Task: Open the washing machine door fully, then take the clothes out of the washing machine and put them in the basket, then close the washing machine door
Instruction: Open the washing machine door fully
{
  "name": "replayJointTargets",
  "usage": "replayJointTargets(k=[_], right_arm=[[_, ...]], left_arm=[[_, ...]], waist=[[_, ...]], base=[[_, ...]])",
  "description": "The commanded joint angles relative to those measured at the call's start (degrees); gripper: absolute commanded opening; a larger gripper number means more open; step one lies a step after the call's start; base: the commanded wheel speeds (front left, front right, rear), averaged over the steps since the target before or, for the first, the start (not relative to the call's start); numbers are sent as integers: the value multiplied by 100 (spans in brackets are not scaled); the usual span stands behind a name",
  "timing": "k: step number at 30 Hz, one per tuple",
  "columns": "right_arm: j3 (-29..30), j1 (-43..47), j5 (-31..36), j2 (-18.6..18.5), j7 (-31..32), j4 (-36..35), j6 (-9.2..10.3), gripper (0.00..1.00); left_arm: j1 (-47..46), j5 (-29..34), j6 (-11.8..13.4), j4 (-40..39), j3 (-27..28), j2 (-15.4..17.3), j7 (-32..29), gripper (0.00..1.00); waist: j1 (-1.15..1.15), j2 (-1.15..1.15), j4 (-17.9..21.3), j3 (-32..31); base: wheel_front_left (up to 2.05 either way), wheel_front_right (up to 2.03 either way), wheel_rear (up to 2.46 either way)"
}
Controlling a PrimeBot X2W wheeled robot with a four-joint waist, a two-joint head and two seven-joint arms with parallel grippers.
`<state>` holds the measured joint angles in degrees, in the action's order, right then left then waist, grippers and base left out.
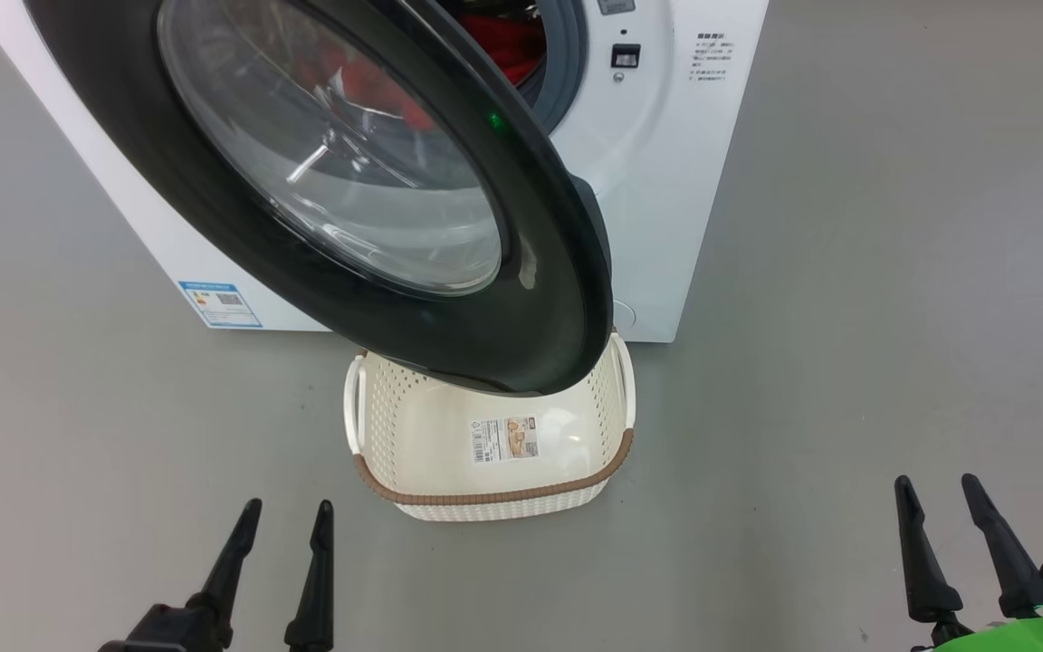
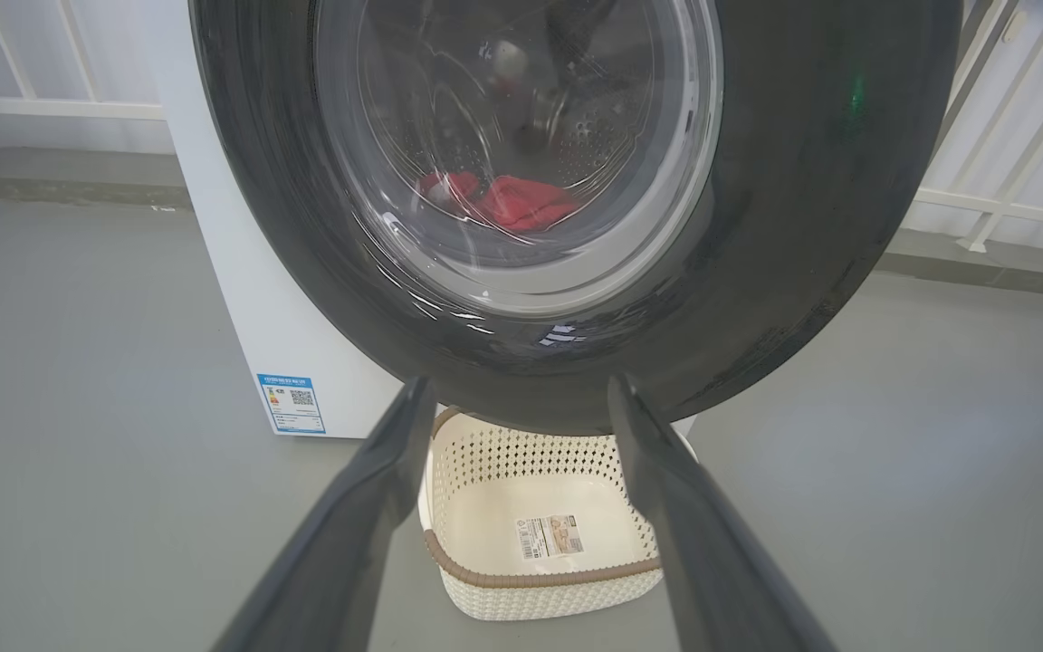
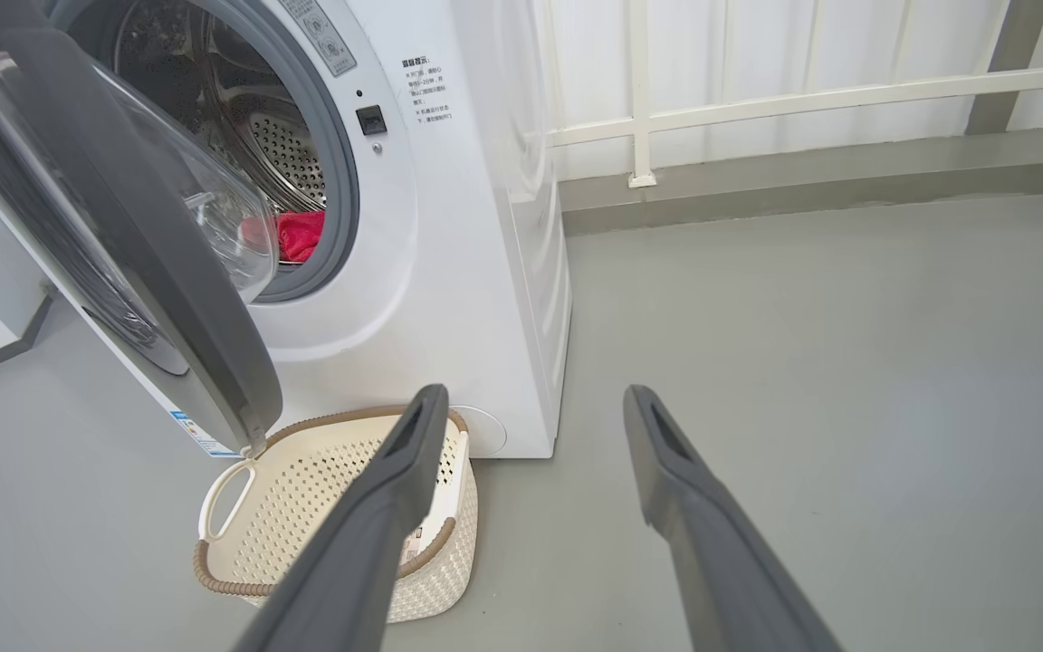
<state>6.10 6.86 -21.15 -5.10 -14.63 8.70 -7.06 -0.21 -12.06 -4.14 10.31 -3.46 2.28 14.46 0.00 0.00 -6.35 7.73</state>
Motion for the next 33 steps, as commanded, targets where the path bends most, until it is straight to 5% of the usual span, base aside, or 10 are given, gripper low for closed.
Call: replayJointTargets(k=[1,6,7,8,9,20,33], right_arm=[[-176,-86,10,-97,-37,-108,-43,100],[-226,-154,-208,-66,-37,-37,-43,100],[-296,-179,-259,-85,-37,-16,-43,42],[-383,-215,-295,-120,-37,-15,-43,15],[-485,-251,-355,-152,-37,-9,-43,0],[-1293,-1296,-1916,-292,-37,-106,-43,0],[-2180,-2808,-5252,-607,-37,71,-43,0]], left_arm=[[-77,29,-36,-138,166,60,54,100],[-87,25,-37,-145,146,60,54,100],[-93,23,-35,-144,140,60,54,100],[-98,20,-33,-144,133,60,54,100],[-104,17,-30,-145,127,60,54,100],[-231,-77,32,-156,-3,60,54,100],[-503,-306,135,-182,-355,60,54,100]], waist=[[0,0,-4,-1],[0,0,-20,9],[0,0,-25,14],[0,0,-29,20],[0,0,-34,29],[0,0,-86,200],[0,0,-447,544]], base=[[0,0,0],[0,0,0],[0,0,0],[0,0,0],[0,0,0],[0,0,0],[0,0,0]])
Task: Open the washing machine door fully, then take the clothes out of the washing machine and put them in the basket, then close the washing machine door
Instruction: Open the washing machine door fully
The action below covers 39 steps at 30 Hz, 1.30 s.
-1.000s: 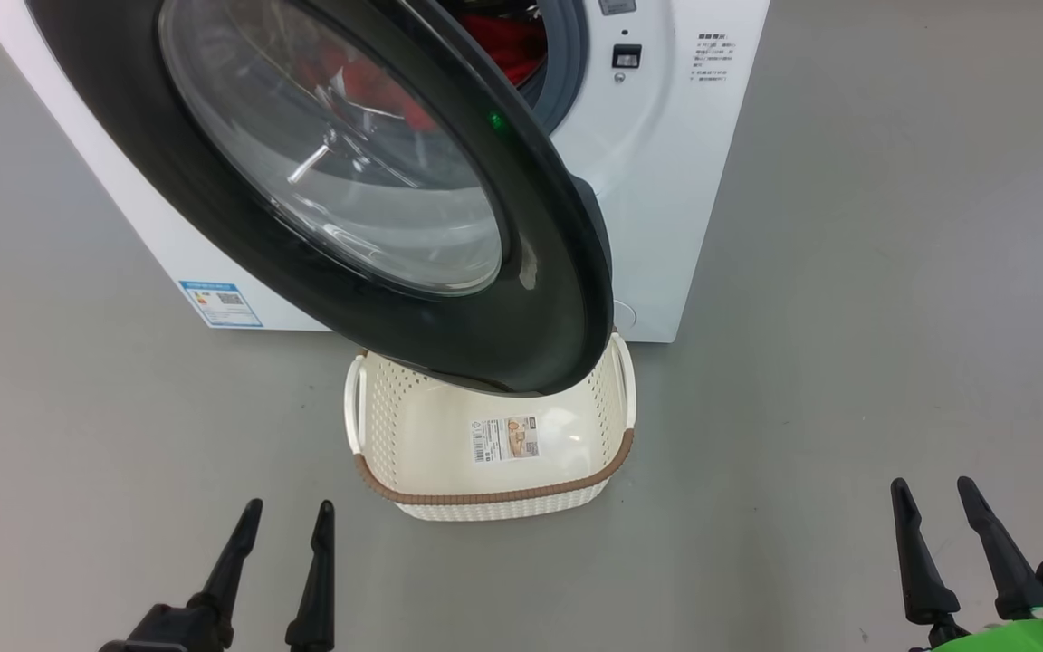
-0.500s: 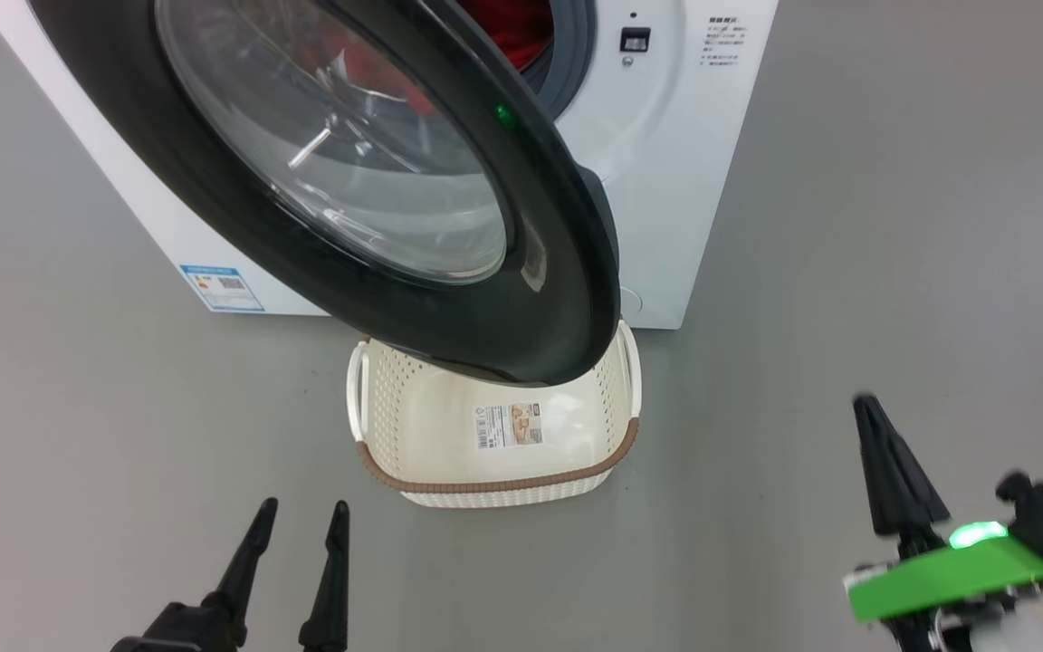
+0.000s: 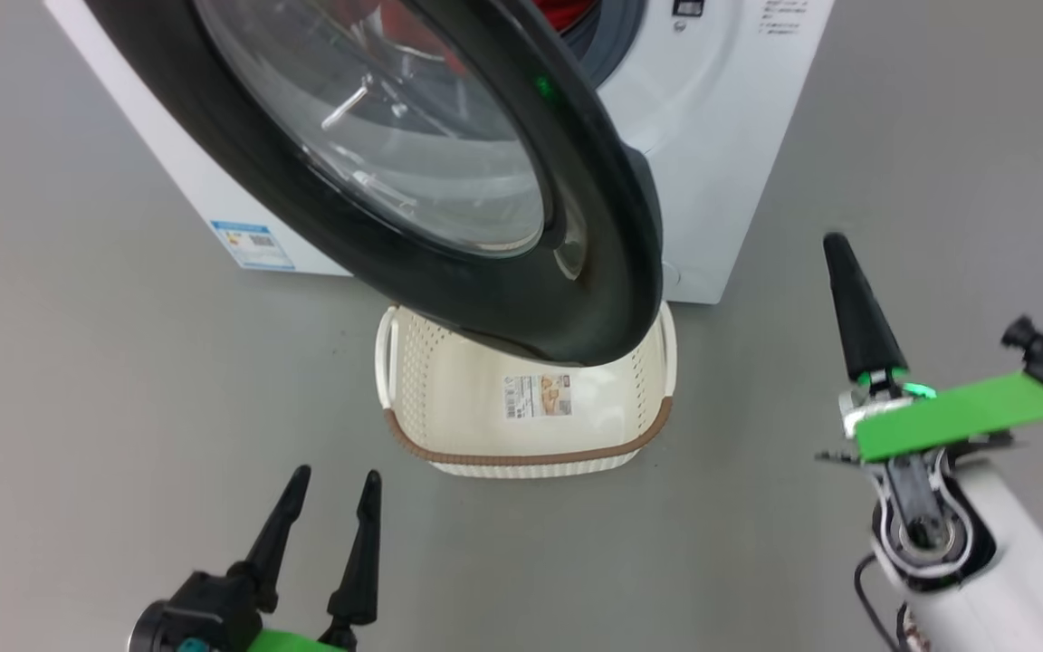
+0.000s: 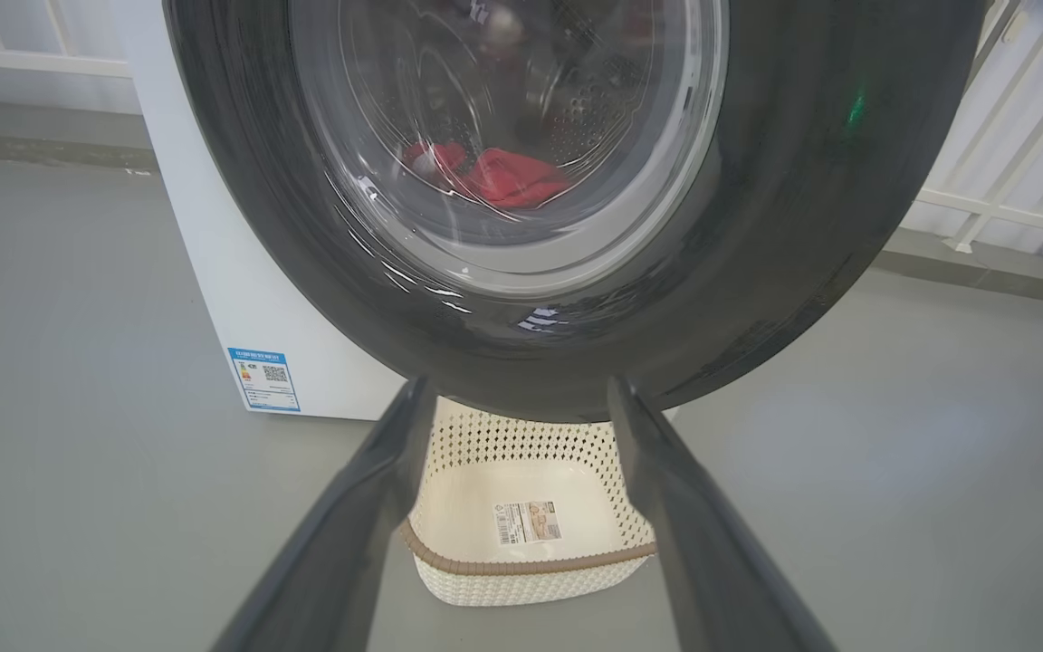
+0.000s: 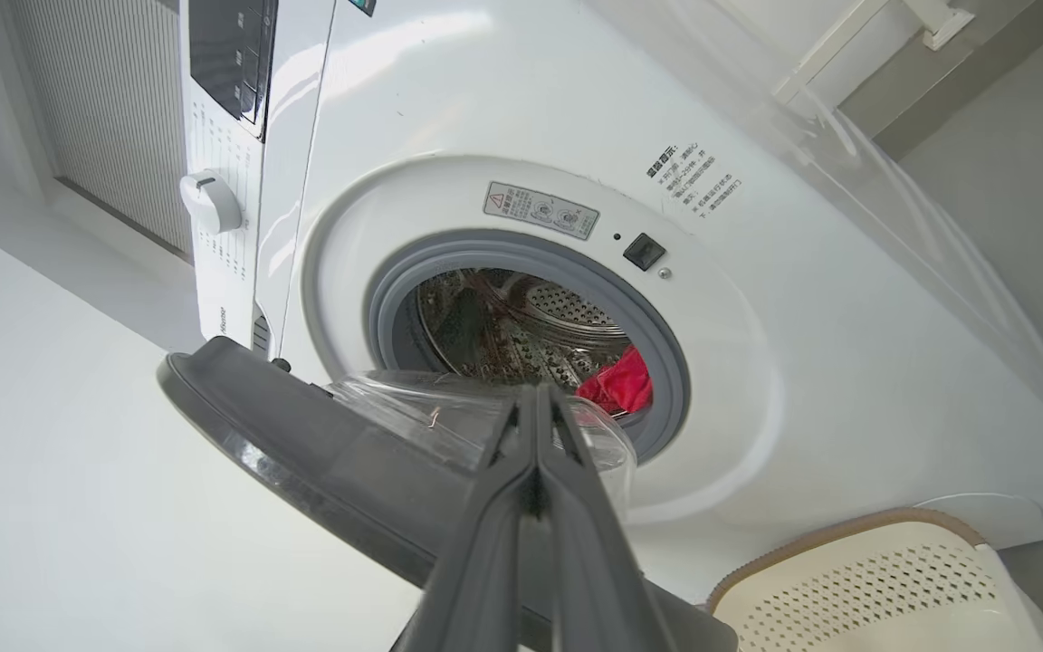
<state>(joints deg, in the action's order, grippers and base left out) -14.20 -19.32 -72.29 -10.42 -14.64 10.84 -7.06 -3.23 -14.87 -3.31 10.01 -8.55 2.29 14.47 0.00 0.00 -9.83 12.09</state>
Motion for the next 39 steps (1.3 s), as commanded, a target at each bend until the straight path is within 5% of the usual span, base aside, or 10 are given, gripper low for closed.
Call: replayJointTargets(k=[1,9,18,27,39], right_arm=[[-245,-289,-398,-135,-32,-137,-43,0],[-329,-834,-1930,-388,762,-147,-43,0],[167,-1234,-3105,-296,2941,487,-43,0],[524,-1495,-3258,-20,4299,972,-43,0],[566,-1165,-2833,446,5042,1180,-43,0]], left_arm=[[-224,-39,61,-151,128,59,52,100],[-378,-154,116,-159,-50,59,52,100],[-482,-294,174,-171,-267,59,52,100],[-471,-384,217,-162,-395,59,52,100],[-299,-382,218,-116,-418,59,52,100]], waist=[[0,0,-128,144],[0,0,-334,375],[0,0,-554,551],[0,0,-732,543],[0,0,-947,197]], base=[[0,0,0],[0,0,0],[0,0,0],[0,0,0],[0,0,0]])
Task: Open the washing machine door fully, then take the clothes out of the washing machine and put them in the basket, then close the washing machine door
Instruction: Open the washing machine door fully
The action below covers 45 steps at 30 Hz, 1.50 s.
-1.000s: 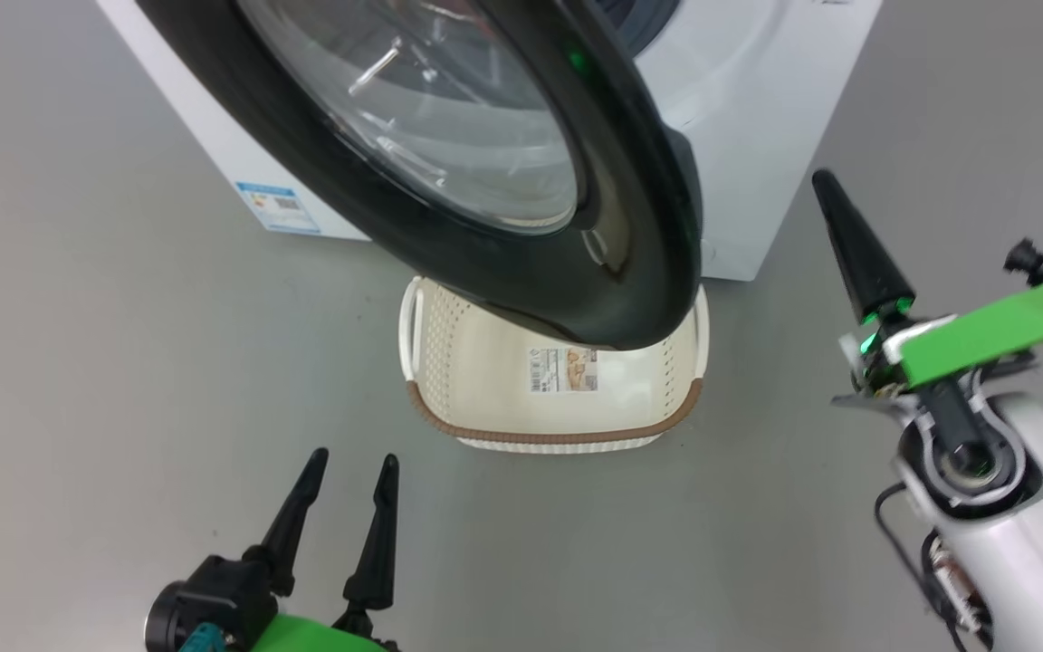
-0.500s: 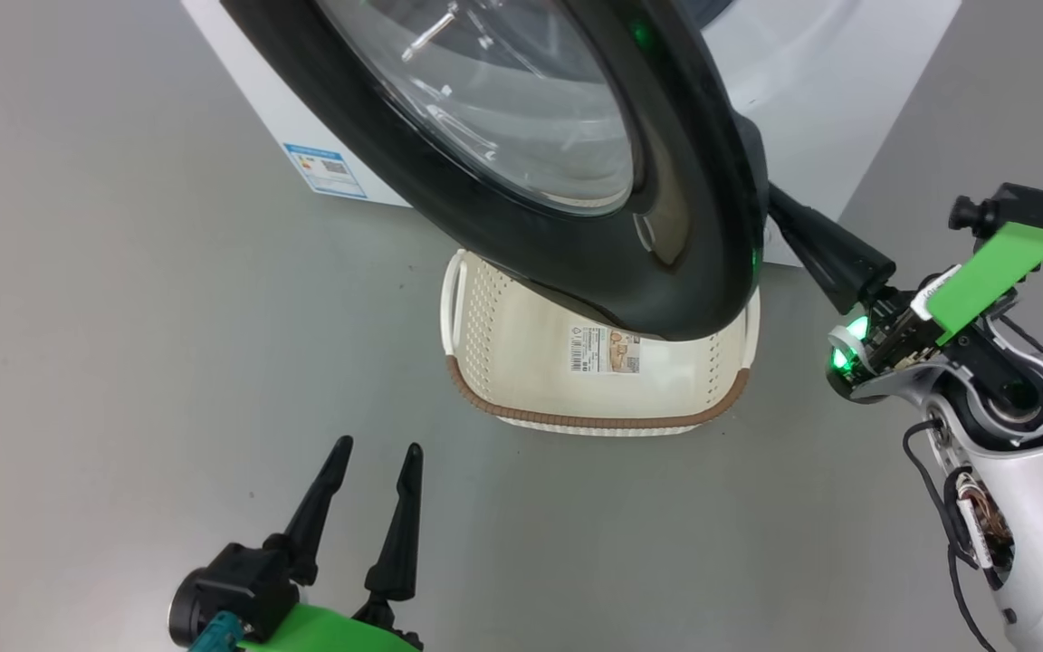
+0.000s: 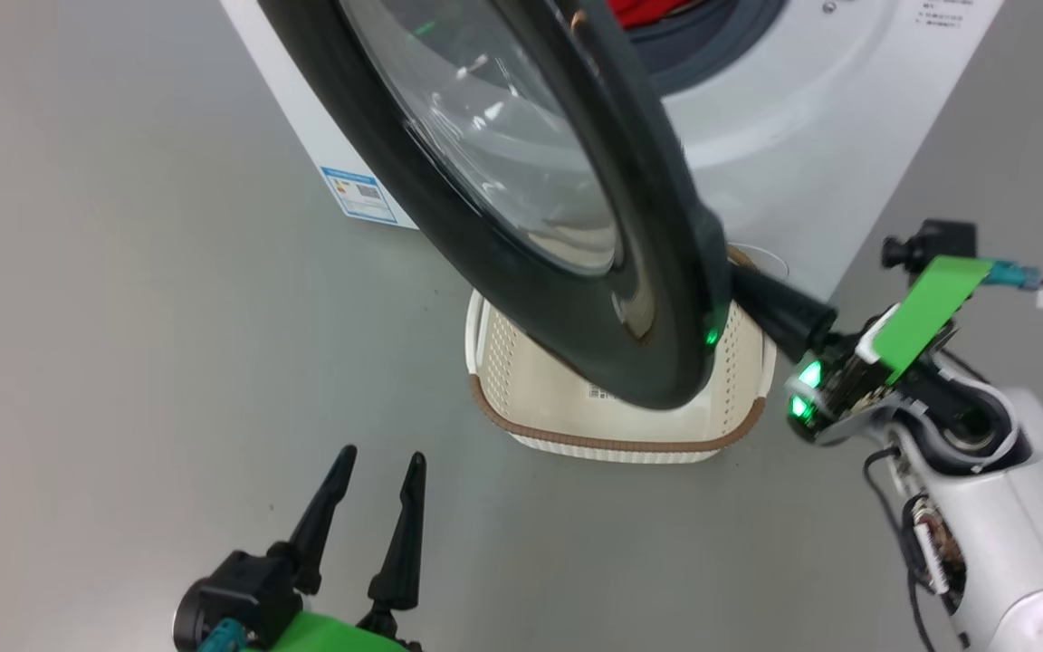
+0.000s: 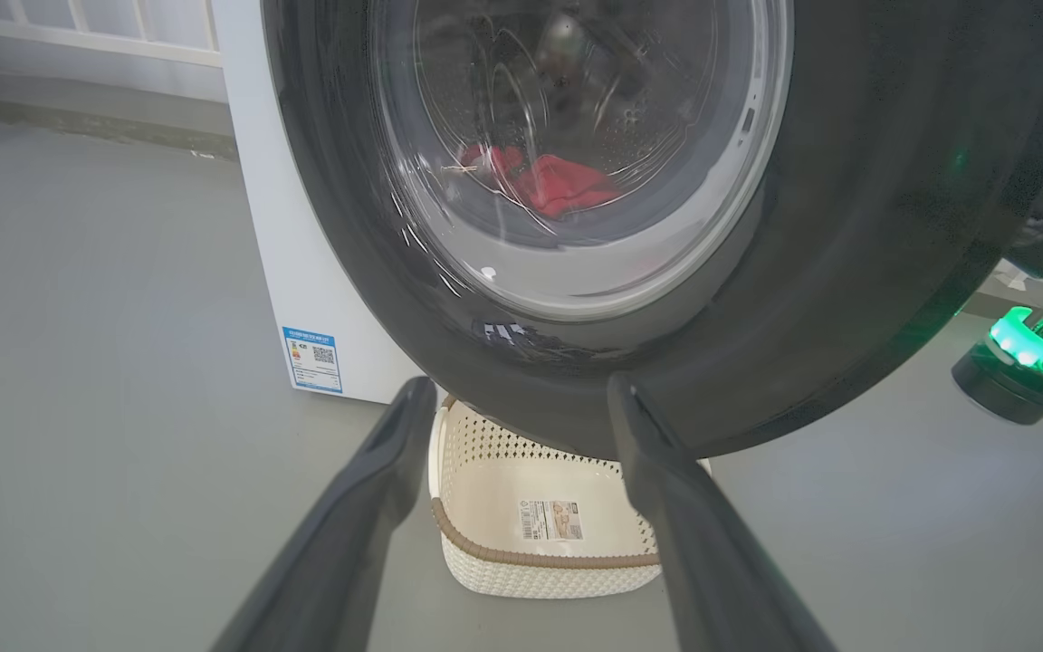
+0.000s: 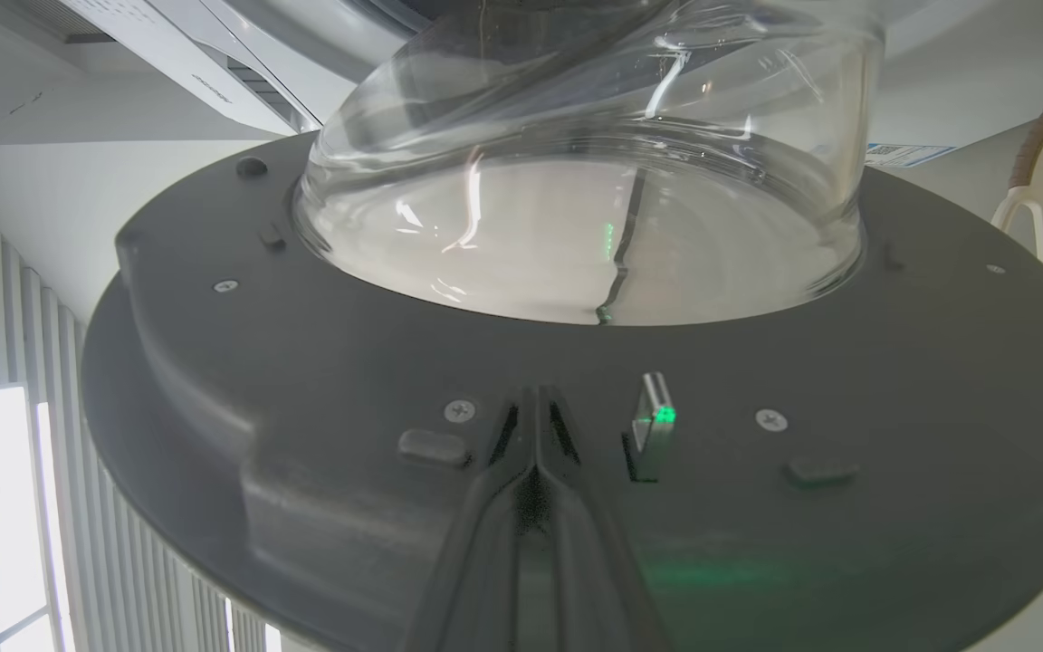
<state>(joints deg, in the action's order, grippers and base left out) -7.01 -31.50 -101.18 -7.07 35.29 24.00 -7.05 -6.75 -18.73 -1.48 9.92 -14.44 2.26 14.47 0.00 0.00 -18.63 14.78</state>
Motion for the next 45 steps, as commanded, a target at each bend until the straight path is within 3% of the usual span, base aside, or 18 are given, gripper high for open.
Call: replayJointTargets(k=[1,16,26,45], right_arm=[[-167,114,139,172,86,-116,-44,0],[-549,531,347,404,282,-185,-44,0],[-1166,668,29,418,43,-408,-44,0],[-2408,306,-607,419,-605,-533,-44,0]], left_arm=[[92,5,37,-106,175,62,52,100],[392,10,77,-99,241,62,52,100],[501,11,113,-159,377,62,52,100],[569,-49,251,-358,579,62,52,100]], waist=[[0,0,-124,-144],[0,0,-776,-533],[0,0,-1180,-690],[0,0,-1240,-656]], base=[[0,0,0],[0,0,0],[0,0,0],[0,0,0]])
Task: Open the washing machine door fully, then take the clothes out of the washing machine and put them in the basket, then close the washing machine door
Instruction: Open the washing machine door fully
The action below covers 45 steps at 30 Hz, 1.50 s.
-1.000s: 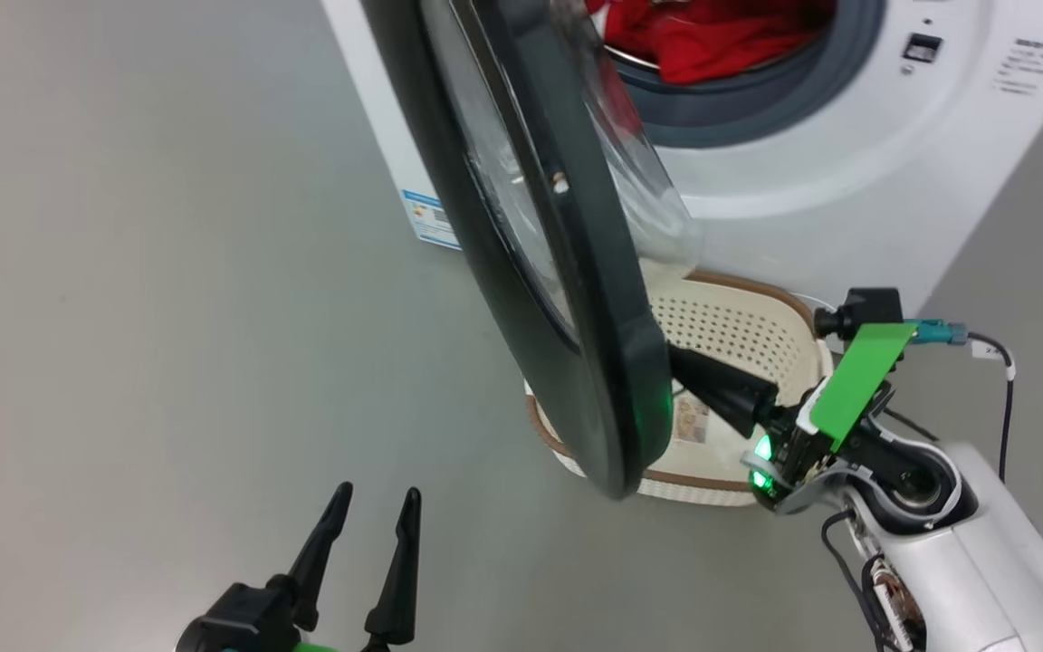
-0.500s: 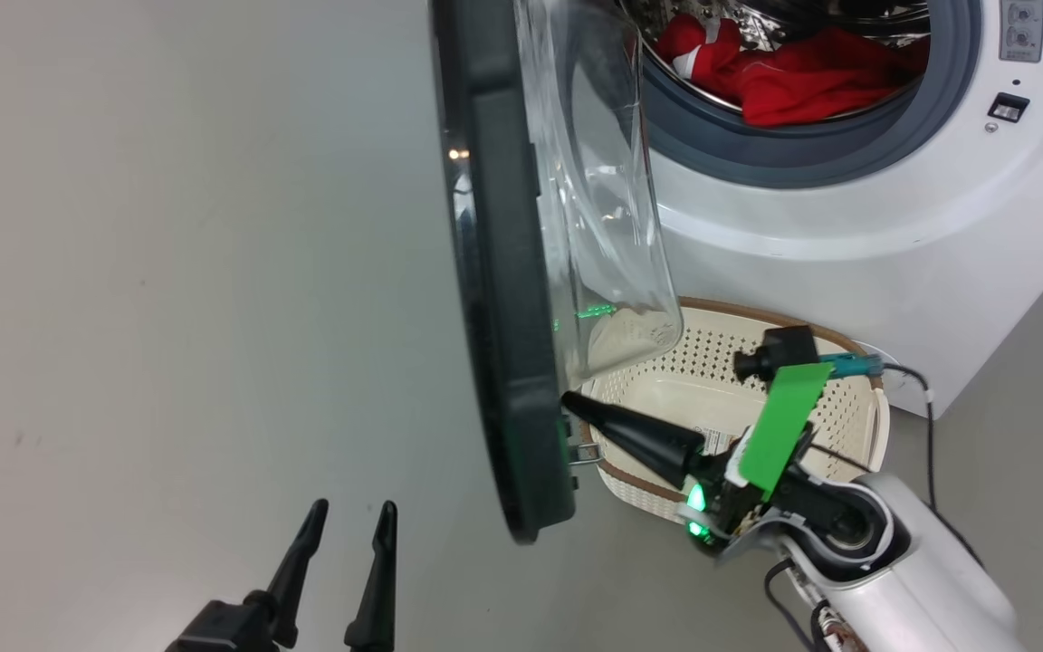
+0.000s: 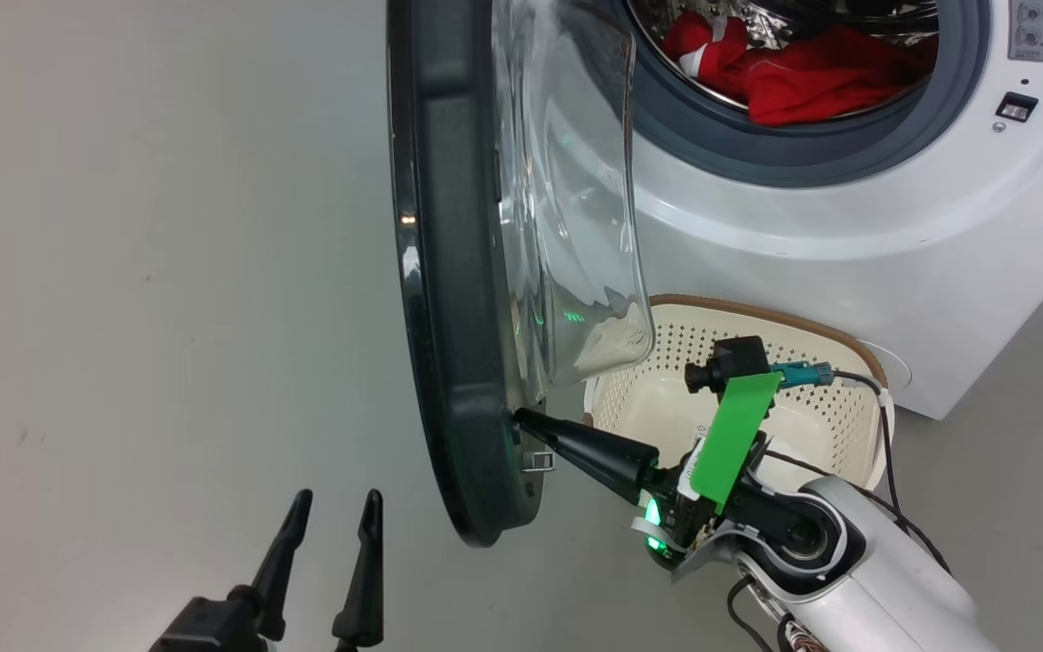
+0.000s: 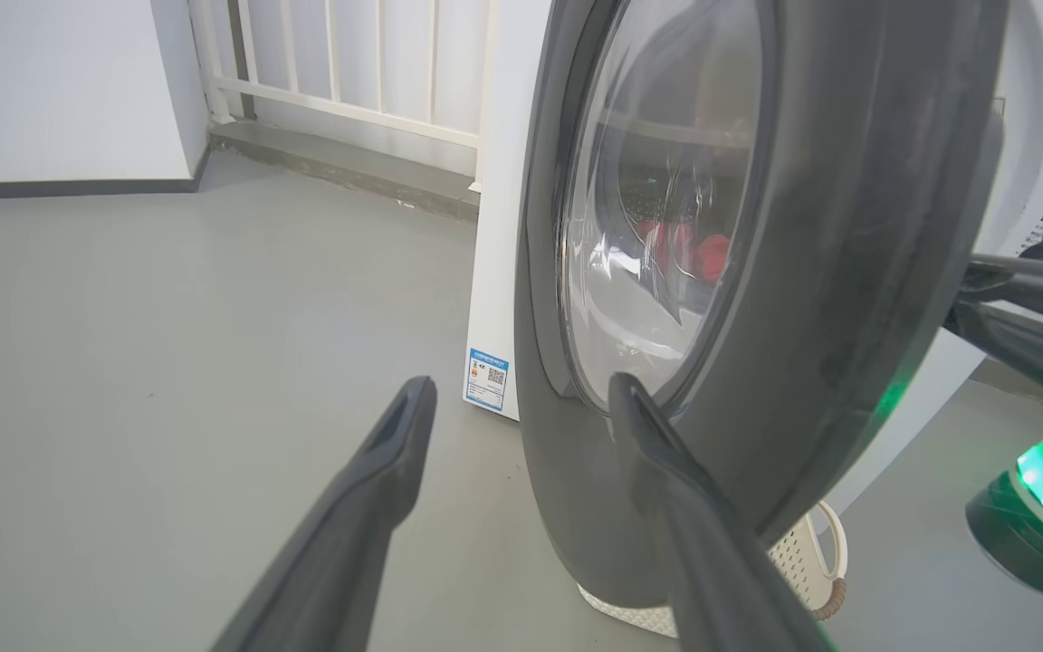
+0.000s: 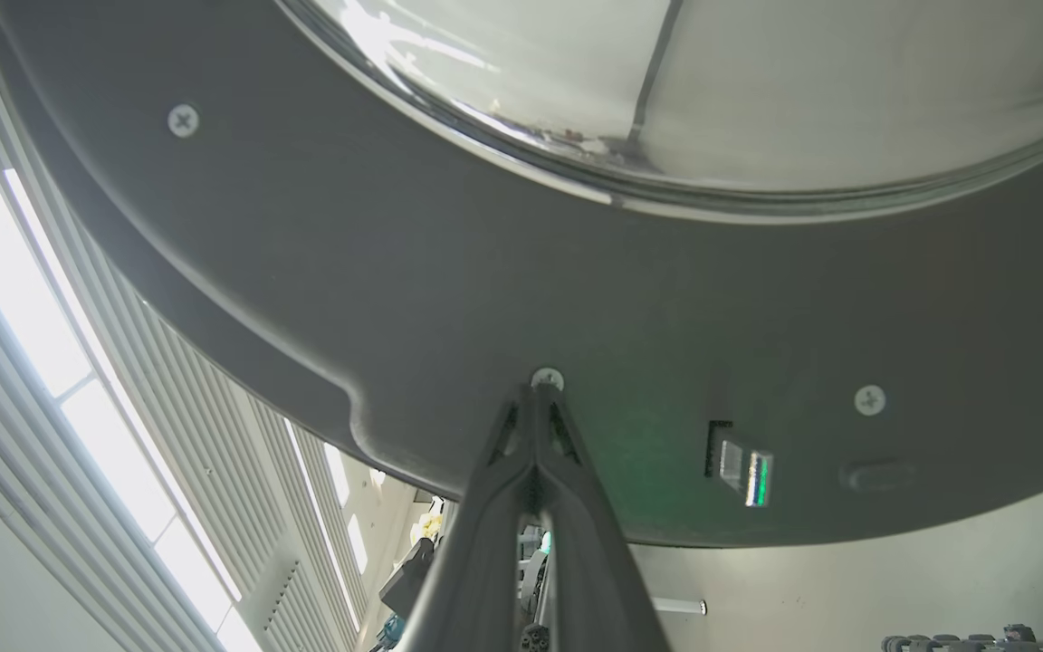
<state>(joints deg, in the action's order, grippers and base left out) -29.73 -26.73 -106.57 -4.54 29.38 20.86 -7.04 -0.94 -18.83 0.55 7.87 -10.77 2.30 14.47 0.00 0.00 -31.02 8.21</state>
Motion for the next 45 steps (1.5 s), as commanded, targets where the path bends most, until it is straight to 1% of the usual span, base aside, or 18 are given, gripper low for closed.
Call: replayJointTargets(k=[1,7,16,17,18,19,20,21,22,32,45], right_arm=[[-169,-186,-83,166,-38,-223,-45,0],[-264,-247,-108,166,-97,-204,-45,0],[-237,-200,25,166,-151,-110,-45,0],[-222,-185,57,166,-158,-96,-45,9],[-200,-168,91,166,-165,-80,-45,27],[-173,-151,130,166,-174,-60,-45,33],[-140,-133,185,166,-192,-39,-45,46],[-103,-110,237,166,-210,-21,-45,75],[-63,-81,280,166,-220,-5,-45,100],[417,439,795,150,-408,261,-45,100],[1021,1237,1161,-92,-605,396,-45,100]], left_arm=[[-12,-40,50,-157,213,58,52,100],[-13,-50,67,-171,238,58,53,100],[-7,-39,65,-170,238,58,53,100],[-7,-35,60,-167,238,58,53,100],[-6,-32,56,-165,238,58,53,100],[-7,-30,53,-163,240,58,53,100],[-9,-27,50,-161,242,58,53,100],[-9,-23,47,-157,245,58,53,100],[-8,-18,43,-153,248,58,53,100],[25,84,-37,-65,298,57,53,100],[40,136,-72,-58,479,57,53,100]], waist=[[0,0,0,1],[0,0,4,-2],[0,0,23,-47],[0,0,26,-53],[0,0,30,-58],[0,0,33,-62],[0,0,37,-68],[0,0,40,-77],[0,0,44,-87],[0,0,104,-226],[0,0,364,-215]], base=[[0,0,0],[0,0,0],[0,0,0],[0,0,0],[0,0,0],[0,0,0],[0,0,0],[0,0,0],[0,0,0],[0,0,0],[0,0,0]])
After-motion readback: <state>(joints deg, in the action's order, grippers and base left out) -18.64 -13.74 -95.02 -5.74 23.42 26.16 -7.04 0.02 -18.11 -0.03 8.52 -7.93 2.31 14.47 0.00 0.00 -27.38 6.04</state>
